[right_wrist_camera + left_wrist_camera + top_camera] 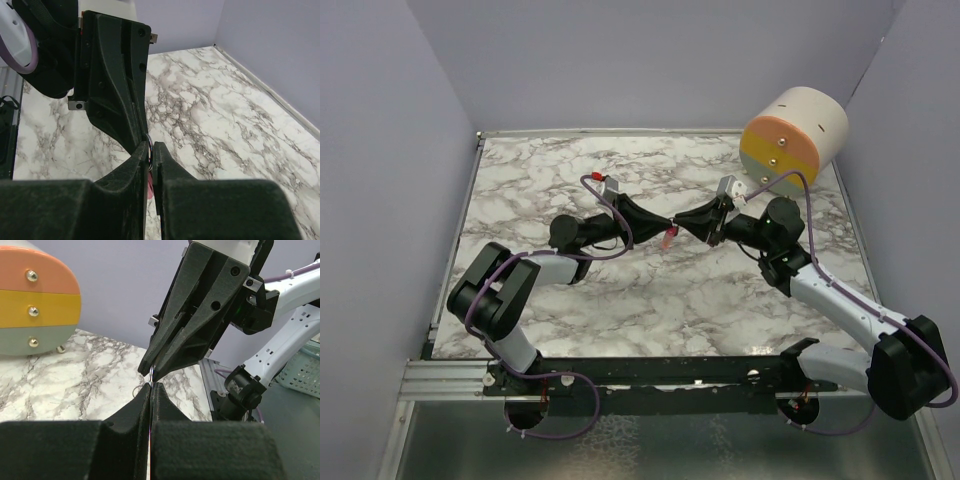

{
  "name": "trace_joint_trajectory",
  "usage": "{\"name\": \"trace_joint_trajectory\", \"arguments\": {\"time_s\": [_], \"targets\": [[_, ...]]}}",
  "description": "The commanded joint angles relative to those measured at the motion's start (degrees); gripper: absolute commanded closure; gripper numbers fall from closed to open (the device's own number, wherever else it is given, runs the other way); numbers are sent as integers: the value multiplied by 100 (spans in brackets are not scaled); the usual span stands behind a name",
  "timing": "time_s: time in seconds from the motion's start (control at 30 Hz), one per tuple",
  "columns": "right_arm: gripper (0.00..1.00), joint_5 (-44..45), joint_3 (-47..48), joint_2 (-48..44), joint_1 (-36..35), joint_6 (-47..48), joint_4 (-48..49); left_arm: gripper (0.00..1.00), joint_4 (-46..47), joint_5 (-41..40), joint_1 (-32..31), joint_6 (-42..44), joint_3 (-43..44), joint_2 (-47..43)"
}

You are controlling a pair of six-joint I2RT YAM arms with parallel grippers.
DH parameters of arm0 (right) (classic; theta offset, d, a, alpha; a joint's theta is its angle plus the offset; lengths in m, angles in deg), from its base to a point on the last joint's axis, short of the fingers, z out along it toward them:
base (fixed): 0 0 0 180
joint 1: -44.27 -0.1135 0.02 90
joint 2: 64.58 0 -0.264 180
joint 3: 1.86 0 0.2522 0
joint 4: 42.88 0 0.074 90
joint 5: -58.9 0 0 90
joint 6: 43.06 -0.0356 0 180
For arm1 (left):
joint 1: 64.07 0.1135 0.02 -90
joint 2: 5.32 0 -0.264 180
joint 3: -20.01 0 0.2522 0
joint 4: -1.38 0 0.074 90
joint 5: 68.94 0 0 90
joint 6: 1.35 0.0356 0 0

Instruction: Put the keys on the keyring

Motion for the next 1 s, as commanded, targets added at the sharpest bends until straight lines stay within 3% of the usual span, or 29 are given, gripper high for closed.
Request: {"name": "trace_joint_trajectory", "arguments": {"time_s": [0.0,0.17,0.4,0.47,0.53,0.63,0.77,0.97], "targets": [[91,-188,134,-2,-33,-39,-92,100,1275,83,-1,-78,204,-97],[99,-212,154,30,-33,-48,-125,100,1270,80,-1,-75,213,-90],[99,-85,221,-5,-29,-157,-326,100,1267,-34,57,-124,172,-81],[99,-21,241,-42,-33,-210,-413,93,1267,-106,121,-132,129,-74],[99,99,279,-53,-33,-267,-535,76,1266,-164,183,-179,95,-56],[99,290,338,-48,-33,-314,-770,61,1267,-290,261,-166,18,-81],[99,417,338,-55,-33,-346,-895,51,1262,-466,385,-101,-111,-189],[99,932,604,-77,-31,-482,-1490,43,967,-958,419,594,-718,-576]]}}
